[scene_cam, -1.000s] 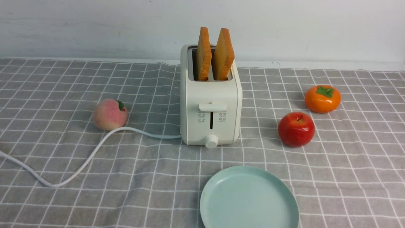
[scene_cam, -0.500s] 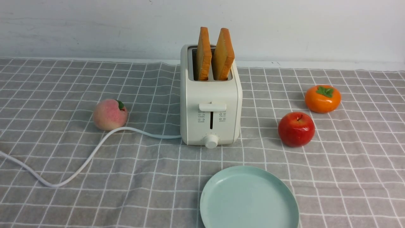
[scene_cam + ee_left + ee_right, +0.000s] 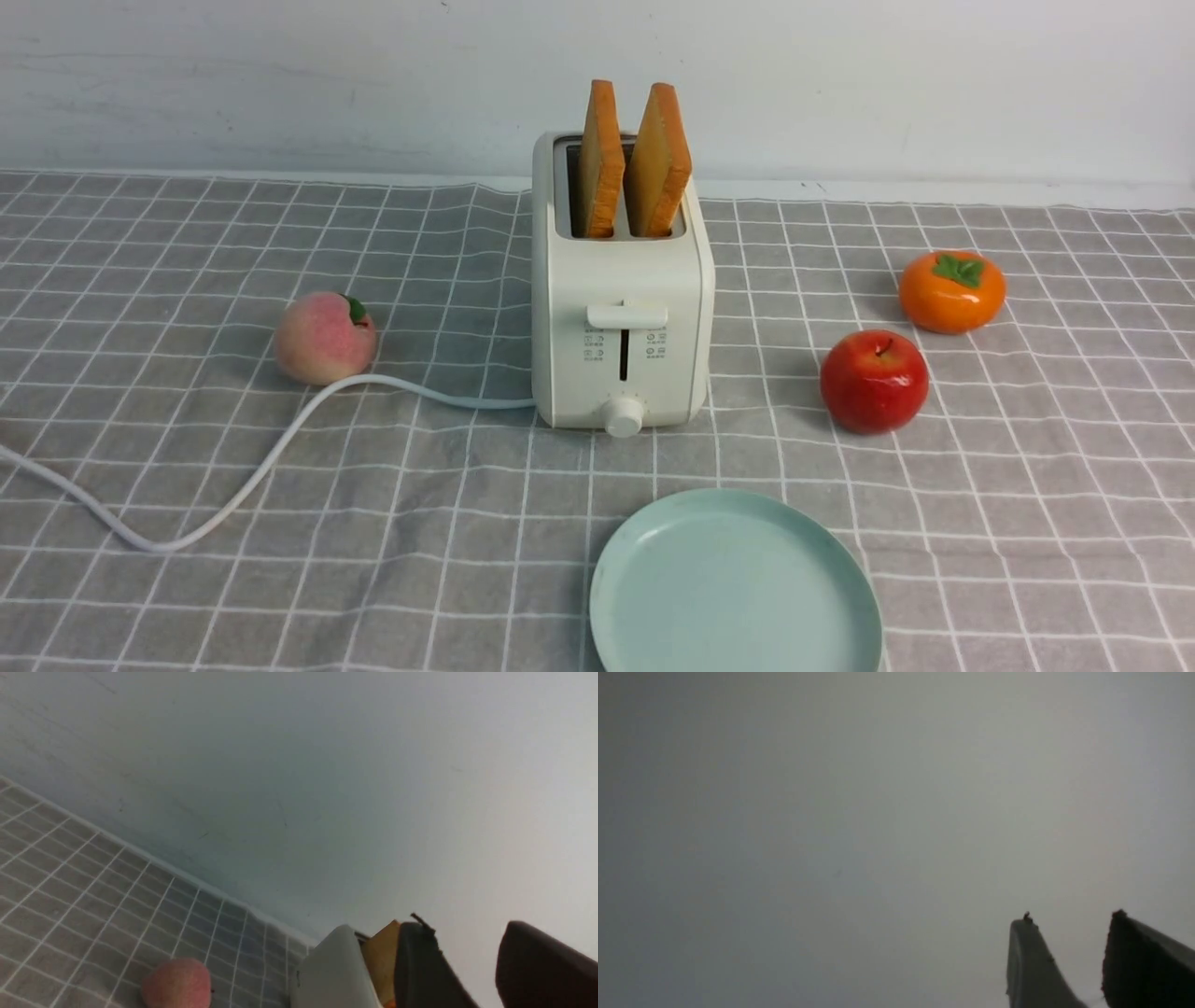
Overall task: Take toasted bread from bread machine on grey coffee table place on plate.
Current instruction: 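Grasp the toast slice in the toaster and pull it up out of the slot with the right gripper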
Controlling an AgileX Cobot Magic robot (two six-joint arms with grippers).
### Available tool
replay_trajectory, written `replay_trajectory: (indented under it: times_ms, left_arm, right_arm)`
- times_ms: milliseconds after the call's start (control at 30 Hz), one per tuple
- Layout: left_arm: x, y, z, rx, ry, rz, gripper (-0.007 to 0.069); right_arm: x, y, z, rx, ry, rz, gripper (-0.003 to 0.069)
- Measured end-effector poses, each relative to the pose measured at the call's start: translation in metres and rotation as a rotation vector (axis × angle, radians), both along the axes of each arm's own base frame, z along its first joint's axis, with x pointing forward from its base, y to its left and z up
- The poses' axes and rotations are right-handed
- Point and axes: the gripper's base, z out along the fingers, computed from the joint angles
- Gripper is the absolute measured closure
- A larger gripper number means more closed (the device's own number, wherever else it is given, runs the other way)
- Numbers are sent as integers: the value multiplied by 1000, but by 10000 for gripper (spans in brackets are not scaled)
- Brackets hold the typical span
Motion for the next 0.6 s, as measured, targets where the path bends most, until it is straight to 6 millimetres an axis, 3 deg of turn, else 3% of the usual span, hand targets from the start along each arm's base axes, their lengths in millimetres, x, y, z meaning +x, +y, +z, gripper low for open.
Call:
replay_trajectory:
  times_ms: [33,233,400,467,600]
  left_arm:
    - [16,-2,5,32,117,-16,386]
    - [42,-15,-16,96,391,-112,386]
    - [47,-24,-35,136,556,-180,386]
    - [48,-28,-47,162,651,-216,386]
    - [45,-32,-52,193,698,-277,386]
  right_arm:
    - [17,1,2,-48,171,10,419]
    - [60,3,-15,-107,432,46,419]
    - [76,11,-24,-75,507,127,419]
    - [88,21,-36,-56,588,209,419]
    - [113,45,-57,-194,706,375,419]
